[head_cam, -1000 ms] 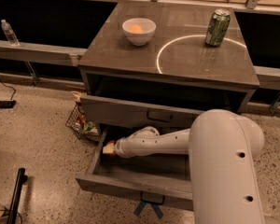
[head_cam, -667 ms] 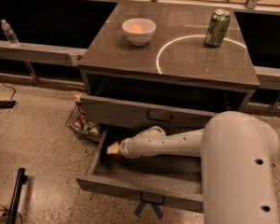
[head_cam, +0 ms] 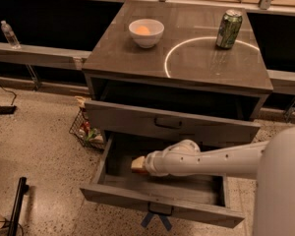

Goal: Pick apple from middle drawer and place on counter

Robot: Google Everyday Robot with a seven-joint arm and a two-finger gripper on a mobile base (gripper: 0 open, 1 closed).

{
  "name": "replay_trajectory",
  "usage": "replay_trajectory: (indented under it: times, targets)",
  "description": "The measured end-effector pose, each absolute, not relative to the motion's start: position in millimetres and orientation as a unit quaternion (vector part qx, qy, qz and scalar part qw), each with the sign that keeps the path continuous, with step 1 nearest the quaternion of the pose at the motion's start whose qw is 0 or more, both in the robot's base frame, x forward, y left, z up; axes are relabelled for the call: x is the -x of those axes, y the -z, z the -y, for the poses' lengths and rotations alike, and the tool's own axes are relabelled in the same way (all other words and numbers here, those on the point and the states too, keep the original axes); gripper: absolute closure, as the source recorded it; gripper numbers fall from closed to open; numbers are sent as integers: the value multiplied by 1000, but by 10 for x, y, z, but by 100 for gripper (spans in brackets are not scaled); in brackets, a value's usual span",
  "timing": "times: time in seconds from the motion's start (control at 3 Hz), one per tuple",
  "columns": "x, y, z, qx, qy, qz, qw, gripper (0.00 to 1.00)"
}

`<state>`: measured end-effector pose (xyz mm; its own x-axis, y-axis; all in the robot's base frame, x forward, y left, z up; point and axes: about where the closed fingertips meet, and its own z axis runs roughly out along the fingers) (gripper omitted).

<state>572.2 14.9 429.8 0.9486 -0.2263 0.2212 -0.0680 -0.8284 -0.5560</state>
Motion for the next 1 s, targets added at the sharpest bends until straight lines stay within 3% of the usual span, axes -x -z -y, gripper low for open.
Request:
replay_trajectory:
  times: [1.0]
  targets:
    - [-4863,-5480,199,927,110,-137,332,100]
